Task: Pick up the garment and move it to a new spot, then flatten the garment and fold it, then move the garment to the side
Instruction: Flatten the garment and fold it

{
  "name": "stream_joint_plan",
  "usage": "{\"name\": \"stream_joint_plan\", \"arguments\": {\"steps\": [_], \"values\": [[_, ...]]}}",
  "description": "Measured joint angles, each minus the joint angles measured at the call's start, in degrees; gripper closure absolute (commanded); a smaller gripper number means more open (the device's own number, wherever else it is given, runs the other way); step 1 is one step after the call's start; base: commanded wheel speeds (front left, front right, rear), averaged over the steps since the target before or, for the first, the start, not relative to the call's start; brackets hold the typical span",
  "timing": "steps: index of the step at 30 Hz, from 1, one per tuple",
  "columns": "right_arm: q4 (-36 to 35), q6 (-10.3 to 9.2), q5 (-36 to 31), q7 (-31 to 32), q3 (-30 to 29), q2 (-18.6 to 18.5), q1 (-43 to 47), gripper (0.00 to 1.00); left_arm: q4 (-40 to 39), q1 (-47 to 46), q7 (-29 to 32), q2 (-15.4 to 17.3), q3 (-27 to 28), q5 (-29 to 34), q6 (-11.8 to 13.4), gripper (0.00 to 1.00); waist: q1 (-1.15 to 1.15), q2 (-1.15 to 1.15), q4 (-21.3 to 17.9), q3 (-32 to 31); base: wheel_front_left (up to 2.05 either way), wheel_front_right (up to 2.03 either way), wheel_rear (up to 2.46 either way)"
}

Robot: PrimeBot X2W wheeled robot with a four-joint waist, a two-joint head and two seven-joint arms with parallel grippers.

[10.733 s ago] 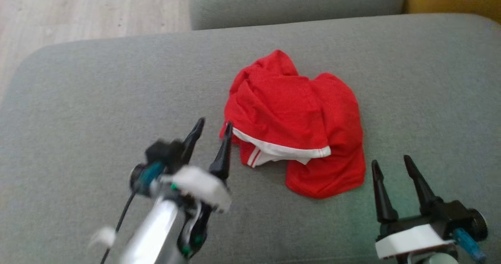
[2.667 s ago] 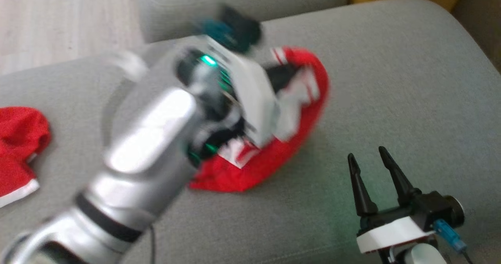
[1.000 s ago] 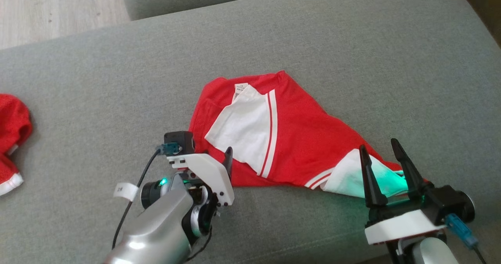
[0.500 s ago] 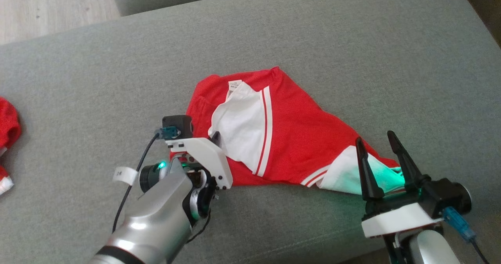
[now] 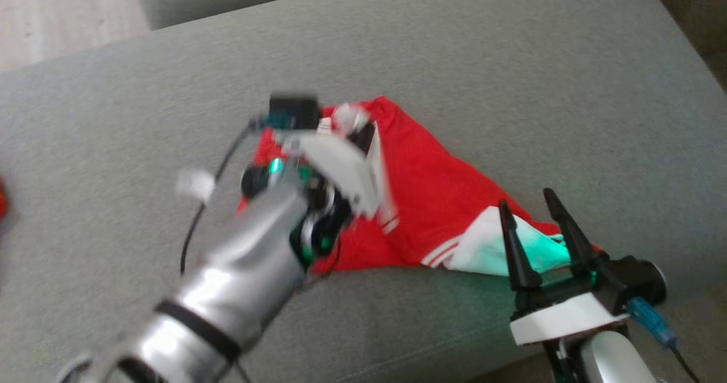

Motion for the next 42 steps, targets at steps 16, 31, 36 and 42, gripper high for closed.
{"name": "stream_joint_plan", "arguments": {"steps": [16, 31, 36, 42], "values": [[-0.74, 0.0, 8.14, -0.01, 5.77, -0.03, -2.86, 0.0, 9.53, -19.89, 6.58, -0.85, 1.85, -5.6, 0.45, 1.0, 0.0, 0.0, -14.28, 3.32, 0.0, 0.0, 0.0], [-1.9, 0.0, 9.03, -0.01, 4.07, -0.01, -3.2, 0.0, 18.58, -23.66, 7.98, 2.07, -5.02, 0.15, -8.84, 0.0, 0.0, 0.0, -15.02, 5.08, 0.0, 0.0, 0.0], [-1.88, 0.0, 7.87, -0.01, 2.75, -0.02, -3.18, 0.0, 13.81, -22.21, 10.68, 9.49, -9.31, 3.89, -10.54, 0.0, 0.0, 0.0, -11.66, 3.99, 0.0, 0.0, 0.0], [-1.89, 0.0, 6.51, -0.01, 2.02, -0.02, -3.07, 0.0, 5.33, -14.76, 13.13, 16.03, -11.99, 4.39, -8.72, 0.0, 0.0, 0.0, -8.08, 3.45, 0.0, 0.0, 0.0]]}}
